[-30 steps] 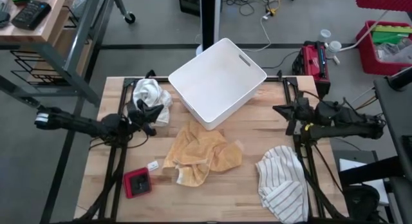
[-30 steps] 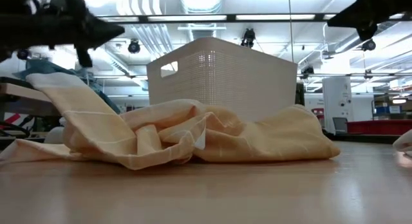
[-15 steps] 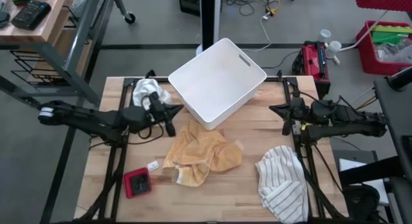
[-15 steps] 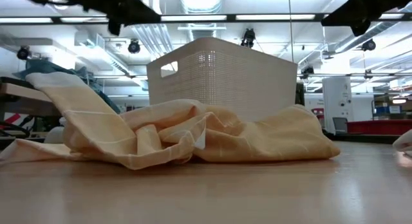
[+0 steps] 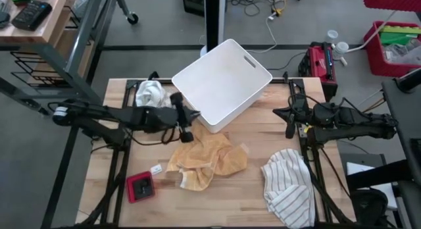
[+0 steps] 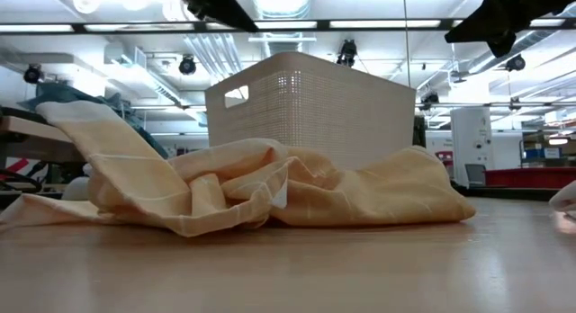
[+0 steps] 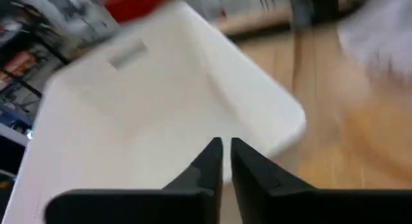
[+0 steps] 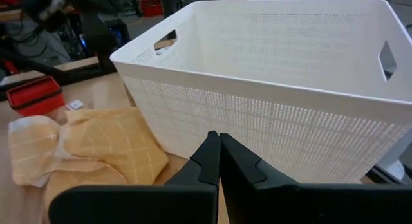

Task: Fold towel
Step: Move the white laundry bin to the top right of the table

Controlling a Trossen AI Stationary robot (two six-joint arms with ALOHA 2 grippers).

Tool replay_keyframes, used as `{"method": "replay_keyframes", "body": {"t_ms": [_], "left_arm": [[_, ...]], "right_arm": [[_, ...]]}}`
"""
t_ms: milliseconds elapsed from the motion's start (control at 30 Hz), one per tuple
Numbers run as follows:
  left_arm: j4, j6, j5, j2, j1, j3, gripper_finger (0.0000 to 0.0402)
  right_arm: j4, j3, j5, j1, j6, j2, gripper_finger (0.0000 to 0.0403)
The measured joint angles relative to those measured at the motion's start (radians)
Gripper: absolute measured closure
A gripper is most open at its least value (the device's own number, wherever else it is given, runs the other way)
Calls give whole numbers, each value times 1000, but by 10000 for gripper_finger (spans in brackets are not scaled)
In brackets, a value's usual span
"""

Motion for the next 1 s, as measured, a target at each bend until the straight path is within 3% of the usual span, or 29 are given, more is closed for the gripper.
{"method": "replay_keyframes", "body": {"t_ms": [267,433,600,767,1000], "left_arm": [[-254,84,6,169,1,234,258],[-425,125,57,243,1,336,221],[-489,137,55,283,9,389,223],[-505,182,113,322,41,389,246],[-503,263,106,364,68,387,284]], "right_arm": [[-2,0,0,0,15,5,394],[-19,0,0,0,39,11,367],[-41,0,0,0,58,11,332],[-38,0,-1,0,68,11,301],[-38,0,-8,0,67,11,273]]}}
